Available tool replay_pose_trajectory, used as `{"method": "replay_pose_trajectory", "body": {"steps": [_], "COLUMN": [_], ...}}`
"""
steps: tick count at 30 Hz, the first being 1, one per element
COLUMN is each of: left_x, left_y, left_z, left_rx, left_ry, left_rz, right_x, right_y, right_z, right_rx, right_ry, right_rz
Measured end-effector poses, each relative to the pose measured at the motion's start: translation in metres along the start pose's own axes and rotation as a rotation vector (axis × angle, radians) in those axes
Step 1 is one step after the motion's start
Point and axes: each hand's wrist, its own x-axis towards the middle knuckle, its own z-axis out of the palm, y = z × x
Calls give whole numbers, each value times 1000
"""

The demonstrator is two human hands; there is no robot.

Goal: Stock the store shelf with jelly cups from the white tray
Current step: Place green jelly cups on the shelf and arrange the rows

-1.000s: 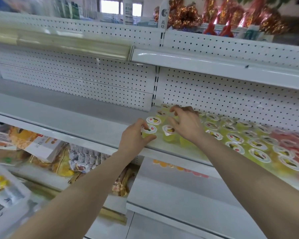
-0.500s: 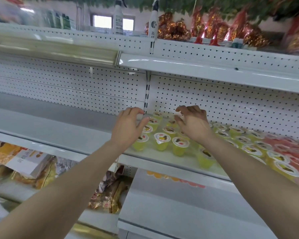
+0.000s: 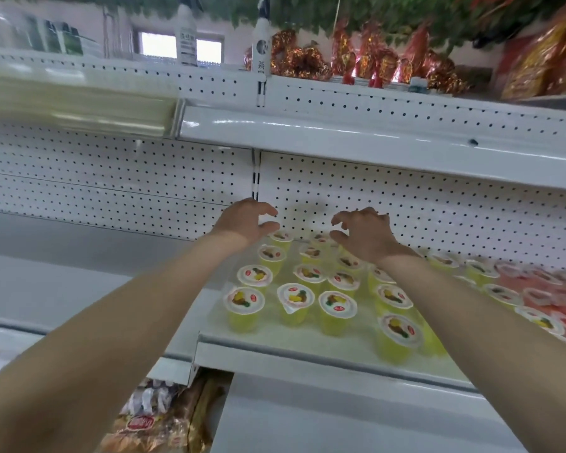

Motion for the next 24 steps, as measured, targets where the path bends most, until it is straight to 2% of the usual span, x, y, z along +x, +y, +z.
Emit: {"method": "replay_pose_trajectory", "body": {"steps": [7, 12, 17, 24], "left_x": [39, 54, 61, 60], "left_y": [-14, -15, -23, -41], "left_z": [23, 42, 49, 46], "left_rx": [-13, 3, 22, -40], "left_ry": [-221, -314, -278, -207], "left_rz": [73, 101, 124, 75], "right_x": [36, 51, 60, 69], "right_y": [-15, -25, -32, -44], "right_z": [8, 22, 31, 40], "right_rx": [-7, -17, -52, 43], "right_ry": [-144, -239, -256, -182], "right_rz": [104, 170, 204, 179]}}
